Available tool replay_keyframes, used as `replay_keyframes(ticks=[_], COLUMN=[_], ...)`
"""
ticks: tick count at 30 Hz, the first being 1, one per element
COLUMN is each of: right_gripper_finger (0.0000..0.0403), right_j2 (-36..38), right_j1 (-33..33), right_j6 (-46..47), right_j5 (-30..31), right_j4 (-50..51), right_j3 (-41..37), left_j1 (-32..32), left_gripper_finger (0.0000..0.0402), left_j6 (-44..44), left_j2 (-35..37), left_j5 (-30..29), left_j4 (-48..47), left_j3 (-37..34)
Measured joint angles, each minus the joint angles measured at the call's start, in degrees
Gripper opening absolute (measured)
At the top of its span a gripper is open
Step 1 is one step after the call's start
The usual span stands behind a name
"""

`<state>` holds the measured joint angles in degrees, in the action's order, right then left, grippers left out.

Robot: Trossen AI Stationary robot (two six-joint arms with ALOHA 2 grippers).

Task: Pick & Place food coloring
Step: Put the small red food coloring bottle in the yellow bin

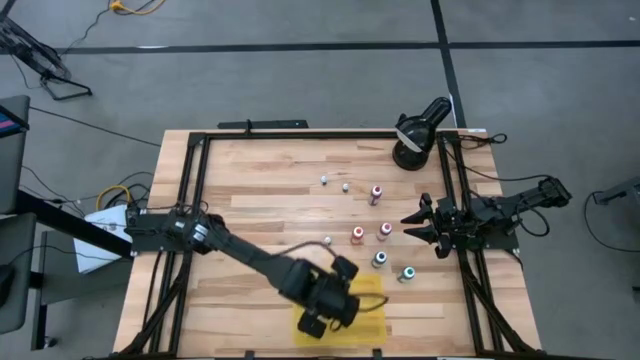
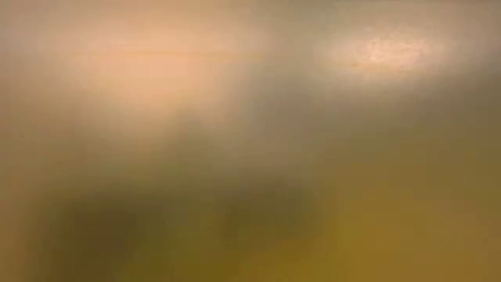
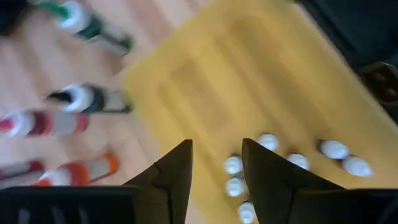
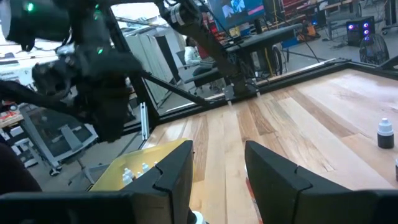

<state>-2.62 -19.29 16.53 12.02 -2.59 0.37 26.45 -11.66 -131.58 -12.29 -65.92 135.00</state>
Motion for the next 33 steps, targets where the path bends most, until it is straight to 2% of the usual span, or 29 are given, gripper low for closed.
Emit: replay_keyframes(ticks=[8,21,33], right_gripper_finger=[0.0138,0.0137,0.0137], right_j2=[0.0,-0.01,-0.01], right_j1=[-0.01,-0.01,-0.01], right_j6=[0.0,0.0,0.0], right_j5=[0.0,0.0,0.0], right_j4=[0.0,0.0,0.0], right_j3=[0.0,0.01,0.0], left_j1=[-6.15,-10.77,-16.6], left_gripper_finger=[0.0132,0.0132,0.0132], left_j6=[7.49,4.66,3.03], left_j2=[1.14,1.98,2.22], left_j5=[-0.66,-0.78,4.09], left_j4=[-1.16,-1.03,-2.29], left_j3=[0.0,0.0,0.0])
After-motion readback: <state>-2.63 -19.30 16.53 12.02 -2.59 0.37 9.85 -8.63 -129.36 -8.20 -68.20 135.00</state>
